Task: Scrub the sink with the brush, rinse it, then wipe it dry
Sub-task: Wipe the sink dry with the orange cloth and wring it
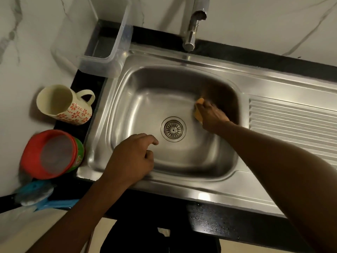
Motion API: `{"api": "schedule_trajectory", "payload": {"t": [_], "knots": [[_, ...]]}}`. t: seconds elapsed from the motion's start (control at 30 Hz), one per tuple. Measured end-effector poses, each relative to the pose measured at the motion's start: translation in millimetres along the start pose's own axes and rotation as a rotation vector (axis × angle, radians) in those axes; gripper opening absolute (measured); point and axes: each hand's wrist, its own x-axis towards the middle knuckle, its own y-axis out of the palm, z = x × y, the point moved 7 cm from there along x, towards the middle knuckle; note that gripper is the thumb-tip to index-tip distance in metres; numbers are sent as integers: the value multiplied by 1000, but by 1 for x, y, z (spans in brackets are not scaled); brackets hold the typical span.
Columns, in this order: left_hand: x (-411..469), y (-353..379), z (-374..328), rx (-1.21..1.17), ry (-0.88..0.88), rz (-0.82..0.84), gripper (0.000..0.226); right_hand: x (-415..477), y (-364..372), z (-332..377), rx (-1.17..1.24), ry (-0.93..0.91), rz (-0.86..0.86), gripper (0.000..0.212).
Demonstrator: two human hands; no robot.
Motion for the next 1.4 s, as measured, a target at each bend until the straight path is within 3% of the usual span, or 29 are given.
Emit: {"api": "schedule_trajectory", "payload": {"t": [0.23, 0.33, 0.47, 0.6, 0.73, 0.93, 1.07, 1.17, 1.3, 1.4], "knots": [[3, -3, 7, 20, 10, 22, 39, -3, 46, -3, 256, 191, 129, 68], [8, -2, 6, 17, 26, 36, 39, -30, 71, 24, 270, 128, 265, 58], [16, -2, 2, 25, 41, 57, 38, -57, 97, 87, 352, -34, 358, 28], [23, -6, 4, 33, 37, 55, 38, -52, 114, 145, 388, -182, 432, 38], [24, -10, 10, 39, 7, 40, 36, -39, 111, 178, 384, -289, 371, 30], [31, -12, 19, 57, -12, 22, 31, -10, 114, 194, 391, -311, 210, 44], [37, -16, 19, 78, 11, 22, 34, 11, 57, 178, 453, -286, -59, 24], [39, -19, 26, 87, 5, 17, 38, 29, 12, 130, 712, -116, -215, 19], [41, -19, 34, 66, -14, 30, 38, 34, 10, 13, 624, 328, -316, 24], [40, -16, 34, 51, 3, 56, 38, 22, 30, -30, 619, 525, -424, 34]]}}
